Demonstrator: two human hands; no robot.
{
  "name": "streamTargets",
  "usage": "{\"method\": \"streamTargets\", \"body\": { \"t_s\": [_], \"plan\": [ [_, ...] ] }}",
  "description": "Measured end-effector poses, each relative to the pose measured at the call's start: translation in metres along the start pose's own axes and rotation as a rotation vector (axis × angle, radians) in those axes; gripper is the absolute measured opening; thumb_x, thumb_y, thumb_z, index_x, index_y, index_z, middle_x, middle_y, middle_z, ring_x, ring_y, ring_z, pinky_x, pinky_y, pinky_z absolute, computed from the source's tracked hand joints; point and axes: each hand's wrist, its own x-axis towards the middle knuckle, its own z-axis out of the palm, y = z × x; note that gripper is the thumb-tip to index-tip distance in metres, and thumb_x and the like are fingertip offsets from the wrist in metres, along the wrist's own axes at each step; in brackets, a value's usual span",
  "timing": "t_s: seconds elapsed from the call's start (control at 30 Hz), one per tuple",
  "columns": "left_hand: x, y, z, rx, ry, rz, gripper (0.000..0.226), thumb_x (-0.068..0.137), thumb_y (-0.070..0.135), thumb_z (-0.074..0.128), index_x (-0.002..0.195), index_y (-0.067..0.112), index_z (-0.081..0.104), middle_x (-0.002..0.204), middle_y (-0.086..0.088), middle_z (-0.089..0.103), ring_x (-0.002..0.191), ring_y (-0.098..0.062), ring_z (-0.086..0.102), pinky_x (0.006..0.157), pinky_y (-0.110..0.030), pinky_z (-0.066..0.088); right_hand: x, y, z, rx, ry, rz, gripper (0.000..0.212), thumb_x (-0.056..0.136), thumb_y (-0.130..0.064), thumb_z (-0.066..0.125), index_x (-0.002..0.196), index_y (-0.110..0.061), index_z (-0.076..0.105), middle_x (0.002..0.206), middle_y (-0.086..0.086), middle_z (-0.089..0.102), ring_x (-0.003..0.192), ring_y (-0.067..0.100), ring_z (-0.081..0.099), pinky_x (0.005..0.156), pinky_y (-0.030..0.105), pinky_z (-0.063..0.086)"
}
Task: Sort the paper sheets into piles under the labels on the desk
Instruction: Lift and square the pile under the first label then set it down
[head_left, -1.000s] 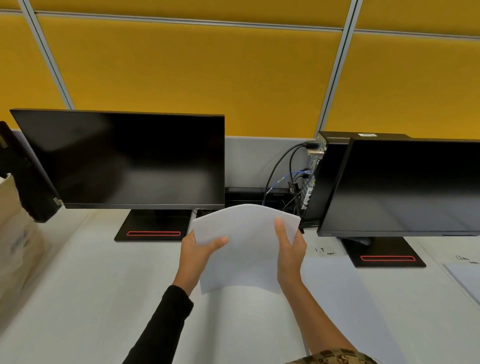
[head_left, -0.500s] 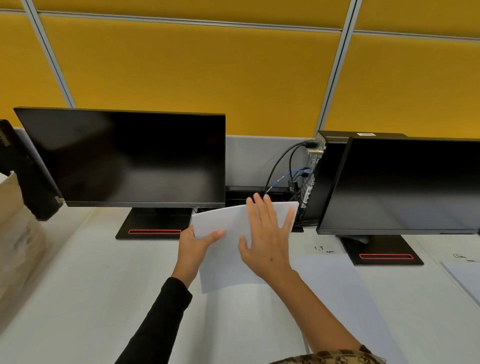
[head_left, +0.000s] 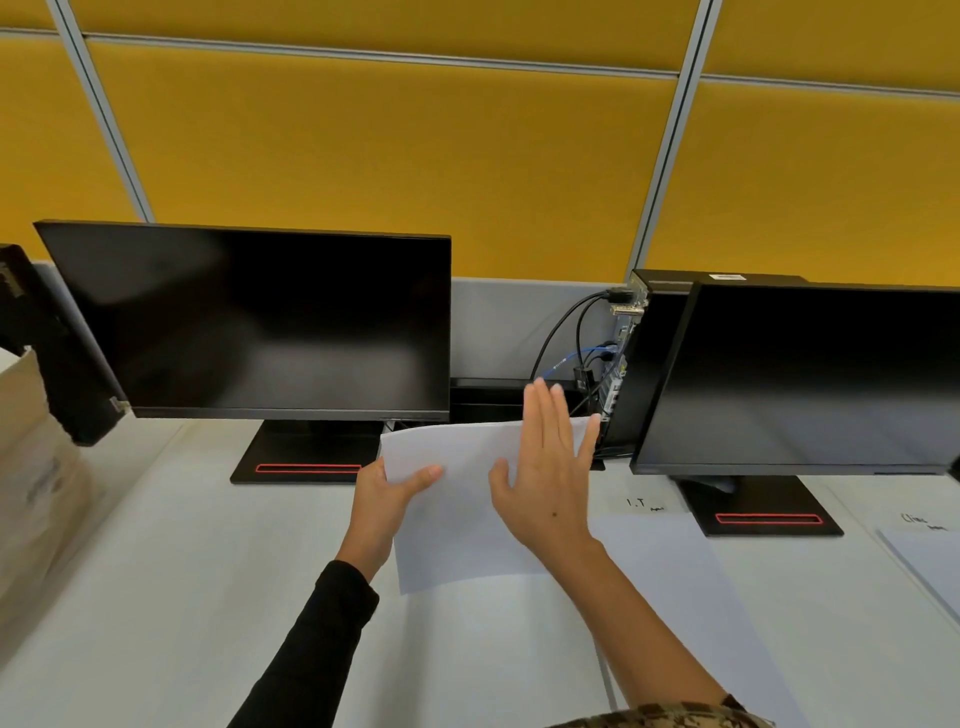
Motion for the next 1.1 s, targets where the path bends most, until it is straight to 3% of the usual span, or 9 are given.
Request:
{"method": "streamTargets", "body": {
  "t_s": [0.07, 0.17, 0.23, 0.37, 0.53, 0.73, 0.87, 1.0, 1.1],
  "plan": [
    [0.0, -0.001, -0.001, -0.005, -0.002, -0.008, 0.022, 0.084, 0.01, 0.065, 0.099, 0.025, 0.058, 0.095, 0.002, 0.065, 0.087, -0.017, 0.063, 0.066, -0.026, 0.052, 0.002, 0.01, 0.0, 0.031, -0.034, -0.024, 0.074, 0.076, -0.023, 0.056, 0.143, -0.006, 0.031, 0.151, 0.01, 0.032, 0.143, 0.028, 0.022, 0.113, 0.055, 0.002],
    [0.001, -0.001, -0.001, -0.012, 0.0, -0.018, 0.026, 0.085, 0.011, 0.065, 0.107, 0.02, 0.056, 0.096, 0.002, 0.064, 0.088, -0.016, 0.062, 0.065, -0.025, 0.051, 0.006, 0.024, -0.005, 0.199, 0.139, 0.141, 0.08, 0.078, -0.025, 0.058, 0.147, -0.008, 0.021, 0.155, 0.009, 0.02, 0.145, 0.026, 0.011, 0.114, 0.046, -0.004],
    [0.0, -0.001, -0.001, -0.014, 0.003, -0.021, 0.023, 0.085, 0.011, 0.065, 0.103, 0.023, 0.056, 0.094, 0.003, 0.064, 0.087, -0.016, 0.062, 0.066, -0.025, 0.05, 0.005, 0.033, -0.01, 0.507, 0.192, 0.344, 0.085, 0.08, -0.024, 0.066, 0.147, -0.01, 0.017, 0.154, 0.007, 0.024, 0.143, 0.023, 0.017, 0.118, 0.044, 0.009],
    [0.0, -0.001, -0.001, -0.009, -0.009, -0.017, 0.021, 0.085, 0.012, 0.064, 0.095, 0.029, 0.056, 0.094, 0.003, 0.064, 0.087, -0.017, 0.062, 0.067, -0.027, 0.051, -0.006, 0.058, 0.008, 1.157, -0.144, 0.604, 0.065, 0.08, -0.017, 0.072, 0.136, -0.014, 0.04, 0.131, 0.008, 0.055, 0.119, 0.025, 0.054, 0.094, 0.037, 0.051],
    [0.0, 0.005, 0.001, -0.001, -0.018, -0.001, 0.025, 0.083, 0.01, 0.067, 0.09, 0.031, 0.056, 0.091, 0.004, 0.063, 0.084, -0.014, 0.061, 0.064, -0.025, 0.049, -0.018, 0.06, 0.025, 1.232, -0.152, 0.638, 0.038, 0.085, -0.012, 0.064, 0.122, -0.005, 0.055, 0.112, 0.01, 0.064, 0.101, 0.023, 0.062, 0.067, 0.013, 0.055],
    [-0.002, 0.005, 0.002, -0.042, -0.016, -0.019, 0.019, 0.085, 0.012, 0.064, 0.092, 0.028, 0.056, 0.091, 0.001, 0.063, 0.085, -0.018, 0.061, 0.065, -0.027, 0.05, -0.017, 0.046, 0.023, 1.294, -0.054, 0.693, 0.032, 0.089, -0.015, 0.059, 0.12, -0.007, 0.056, 0.102, 0.003, 0.065, 0.096, 0.022, 0.063, 0.066, 0.015, 0.057],
    [-0.001, 0.008, -0.001, -0.086, 0.04, -0.02, 0.017, 0.086, 0.014, 0.063, 0.092, 0.028, 0.056, 0.093, 0.001, 0.063, 0.087, -0.019, 0.06, 0.067, -0.028, 0.051, -0.017, 0.04, 0.017, 1.306, 0.015, 0.66, 0.029, 0.091, -0.017, 0.055, 0.119, -0.007, 0.057, 0.104, 0.005, 0.066, 0.096, 0.022, 0.063, 0.081, 0.031, 0.056],
    [-0.006, 0.003, -0.002, -0.043, 0.027, -0.048, 0.023, 0.079, 0.022, 0.073, 0.093, 0.029, 0.056, 0.093, 0.0, 0.063, 0.088, -0.021, 0.061, 0.065, -0.028, 0.051, -0.025, 0.037, 0.023, 1.313, -0.006, 0.693, 0.022, 0.093, -0.021, 0.052, 0.112, -0.012, 0.058, 0.095, -0.001, 0.066, 0.091, 0.022, 0.063, 0.062, 0.017, 0.057],
    [-0.008, -0.001, 0.001, -0.046, 0.062, -0.027, 0.028, 0.076, 0.024, 0.074, 0.096, 0.031, 0.055, 0.096, 0.0, 0.064, 0.088, -0.019, 0.062, 0.064, -0.028, 0.051, -0.024, 0.034, 0.025, 1.361, 0.033, 0.719, 0.034, 0.088, -0.031, 0.059, 0.112, -0.007, 0.06, 0.094, 0.003, 0.067, 0.089, 0.023, 0.064, 0.06, 0.017, 0.056]
  ]
}}
